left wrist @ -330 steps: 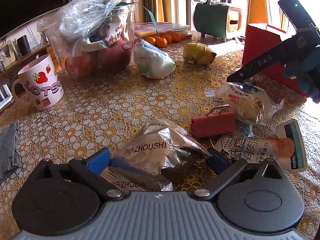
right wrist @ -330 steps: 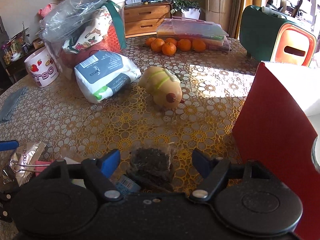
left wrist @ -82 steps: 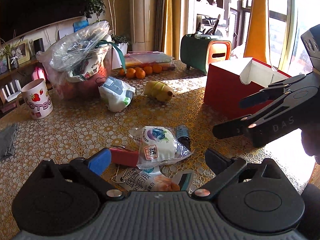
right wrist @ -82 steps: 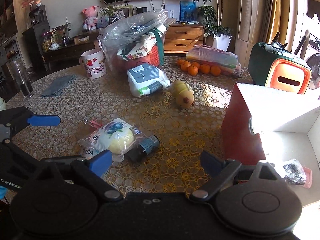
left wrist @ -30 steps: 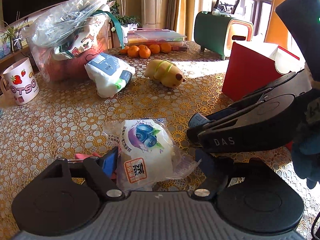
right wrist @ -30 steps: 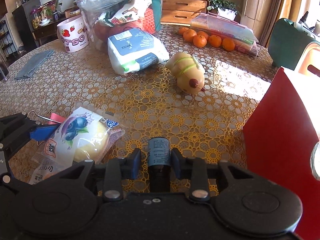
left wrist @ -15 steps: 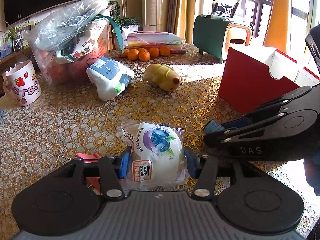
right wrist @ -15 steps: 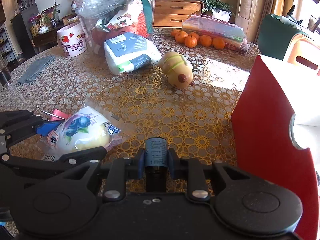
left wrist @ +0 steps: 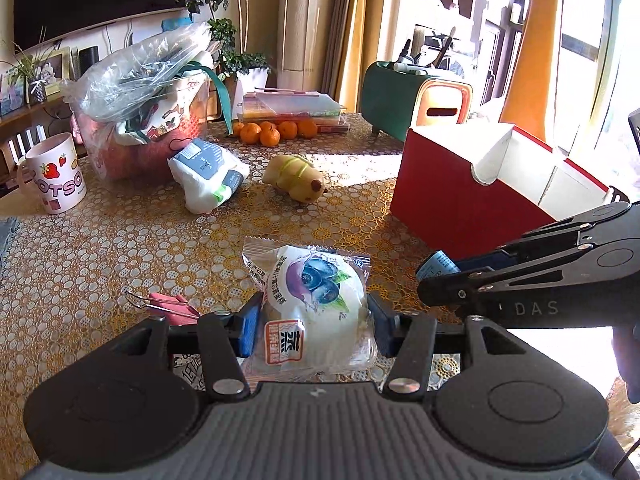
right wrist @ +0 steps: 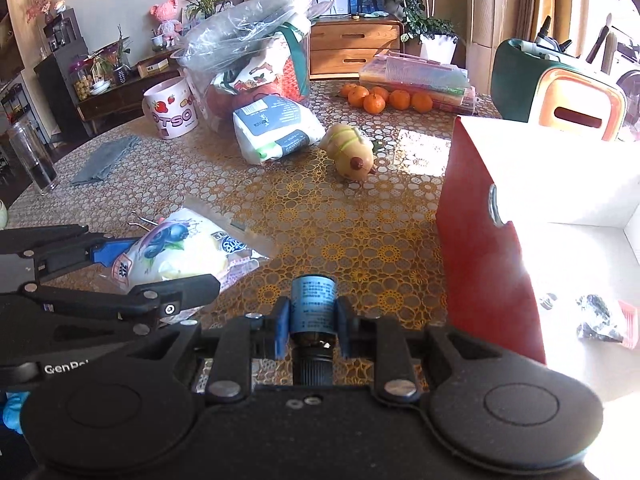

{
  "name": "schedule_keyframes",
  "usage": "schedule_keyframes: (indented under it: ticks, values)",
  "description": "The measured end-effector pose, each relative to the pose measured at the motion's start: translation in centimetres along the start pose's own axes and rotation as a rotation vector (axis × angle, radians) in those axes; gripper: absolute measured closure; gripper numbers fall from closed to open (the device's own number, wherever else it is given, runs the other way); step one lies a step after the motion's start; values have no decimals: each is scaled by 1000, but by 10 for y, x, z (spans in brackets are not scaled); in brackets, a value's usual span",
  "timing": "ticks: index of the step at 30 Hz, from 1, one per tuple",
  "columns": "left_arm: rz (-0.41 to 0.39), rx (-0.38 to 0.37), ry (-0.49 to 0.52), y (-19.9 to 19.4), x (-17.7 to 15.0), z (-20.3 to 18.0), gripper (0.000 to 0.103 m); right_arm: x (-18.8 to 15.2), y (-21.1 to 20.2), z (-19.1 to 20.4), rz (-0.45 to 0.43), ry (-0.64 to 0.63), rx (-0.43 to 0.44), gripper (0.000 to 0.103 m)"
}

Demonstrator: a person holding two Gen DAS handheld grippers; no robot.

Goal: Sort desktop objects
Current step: 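Lift the blueberry bag and blue bottle and carry both toward the red box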

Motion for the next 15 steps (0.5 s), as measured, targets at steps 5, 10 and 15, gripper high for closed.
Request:
schedule_keyframes:
  ticks: [5,10,15]
  values:
    - [-8,-16,3,-19,-4,-12,50,-5,-29,-3,-41,13,-16,80]
    - [-16,-38,19,-38,-7,-31,50,-11,-58,-8,-86,25,-19,80]
    - [-26,-73,42,-55,-9,-54,50,-15,-86,-11,-124,26,-18,80]
Point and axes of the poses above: each gripper's, at about its wrist camera, not at the fingertips, and y roughly the way its jaws point, z to its left, x to its top, the point moved 8 cm from there along y, roughly the way its jaws point, and after that the axes turned 13 degrees about -y, right-handed, at the moved point
